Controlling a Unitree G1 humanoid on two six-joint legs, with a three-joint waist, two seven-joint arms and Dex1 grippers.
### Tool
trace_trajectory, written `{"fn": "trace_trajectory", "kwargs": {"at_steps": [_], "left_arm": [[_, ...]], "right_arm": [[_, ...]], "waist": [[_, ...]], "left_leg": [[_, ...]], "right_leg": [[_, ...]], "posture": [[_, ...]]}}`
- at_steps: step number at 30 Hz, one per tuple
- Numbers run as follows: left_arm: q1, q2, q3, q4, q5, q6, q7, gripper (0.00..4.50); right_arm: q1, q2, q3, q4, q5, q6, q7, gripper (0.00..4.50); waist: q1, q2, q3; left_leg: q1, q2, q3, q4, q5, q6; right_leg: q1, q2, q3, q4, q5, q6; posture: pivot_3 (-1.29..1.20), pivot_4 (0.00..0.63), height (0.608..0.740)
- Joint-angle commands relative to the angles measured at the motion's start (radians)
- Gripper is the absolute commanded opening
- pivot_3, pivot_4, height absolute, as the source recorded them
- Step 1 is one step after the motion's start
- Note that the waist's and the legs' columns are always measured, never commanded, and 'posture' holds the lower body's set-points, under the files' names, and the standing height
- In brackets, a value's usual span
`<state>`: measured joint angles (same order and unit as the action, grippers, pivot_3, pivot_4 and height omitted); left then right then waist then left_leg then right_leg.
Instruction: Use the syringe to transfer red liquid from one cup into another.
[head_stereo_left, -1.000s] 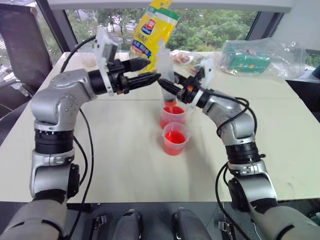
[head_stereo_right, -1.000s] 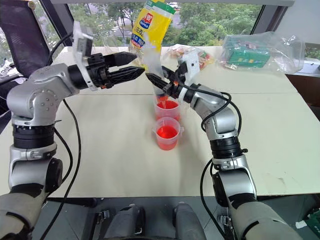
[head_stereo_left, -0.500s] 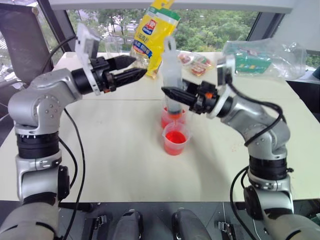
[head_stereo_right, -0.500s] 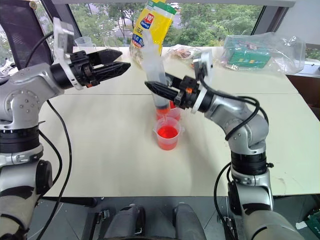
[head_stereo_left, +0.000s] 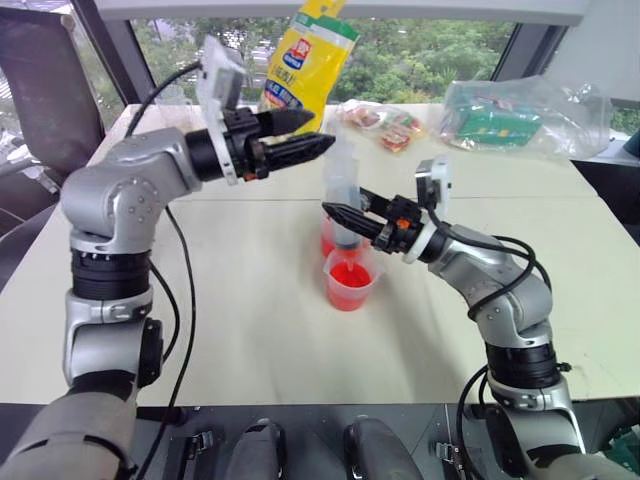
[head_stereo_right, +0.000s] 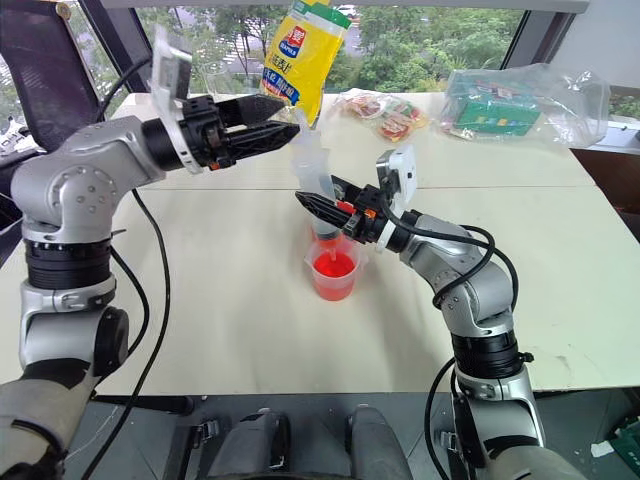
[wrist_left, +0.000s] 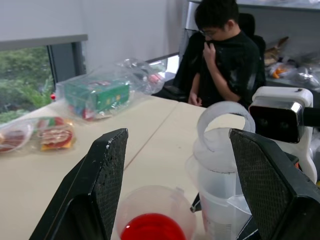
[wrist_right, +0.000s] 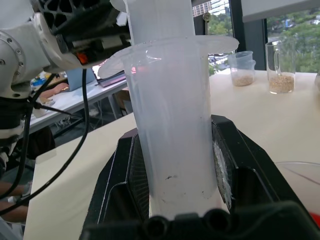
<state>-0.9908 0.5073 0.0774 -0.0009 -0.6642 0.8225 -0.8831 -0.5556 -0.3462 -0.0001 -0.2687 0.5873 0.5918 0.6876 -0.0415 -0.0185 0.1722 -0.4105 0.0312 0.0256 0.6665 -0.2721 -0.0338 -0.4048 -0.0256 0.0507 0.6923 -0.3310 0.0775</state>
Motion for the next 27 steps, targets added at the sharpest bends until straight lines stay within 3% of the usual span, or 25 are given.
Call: {"fn": "trace_trajectory", "kwargs": {"at_steps": [1, 4, 10, 11, 27], "left_arm": [[-0.029, -0.013, -0.016, 0.011, 0.014, -0.035, -0.008, 3.31], [-0.040, -0.035, -0.025, 0.035, 0.016, -0.052, -0.014, 3.31], [-0.035, -0.064, -0.041, 0.020, -0.002, -0.044, -0.053, 0.36], [-0.031, -0.064, -0.046, 0.014, -0.002, -0.042, -0.060, 0.04], [0.020, -0.063, -0.111, -0.032, 0.008, -0.016, -0.118, 0.04]], "right_arm": [[-0.009, 0.007, 0.001, -0.037, 0.009, -0.018, -0.001, 1.35], [-0.004, 0.005, 0.005, -0.047, 0.012, -0.010, -0.001, 1.35], [0.009, -0.001, 0.012, -0.059, 0.010, -0.004, -0.004, 1.35], [0.009, -0.002, 0.012, -0.060, 0.010, -0.004, -0.005, 1.35], [-0.067, -0.030, -0.036, -0.086, 0.060, 0.046, -0.034, 1.35]], "waist": [[0.000, 0.000, 0.000], [0.000, 0.000, 0.000], [0.000, 0.000, 0.000], [-0.002, 0.000, 0.000], [-0.001, 0.000, 0.000]], "left_leg": [[0.000, 0.000, 0.000, 0.000, 0.000, 0.000], [0.000, 0.000, 0.000, 0.000, 0.000, 0.000], [0.000, 0.000, 0.000, 0.000, 0.000, 0.000], [0.000, 0.000, 0.000, 0.000, 0.000, 0.000], [0.000, 0.000, 0.000, 0.000, 0.000, 0.000]], "right_leg": [[0.000, 0.000, 0.000, 0.000, 0.000, 0.000], [0.000, 0.000, 0.000, 0.000, 0.000, 0.000], [0.000, 0.000, 0.000, 0.000, 0.000, 0.000], [0.000, 0.000, 0.000, 0.000, 0.000, 0.000], [0.000, 0.000, 0.000, 0.000, 0.000, 0.000]], "posture": [[0.00, 0.150, 0.740], [0.00, 0.150, 0.740], [0.00, 0.150, 0.740], [0.00, 0.150, 0.740], [0.00, 0.150, 0.740]]}}
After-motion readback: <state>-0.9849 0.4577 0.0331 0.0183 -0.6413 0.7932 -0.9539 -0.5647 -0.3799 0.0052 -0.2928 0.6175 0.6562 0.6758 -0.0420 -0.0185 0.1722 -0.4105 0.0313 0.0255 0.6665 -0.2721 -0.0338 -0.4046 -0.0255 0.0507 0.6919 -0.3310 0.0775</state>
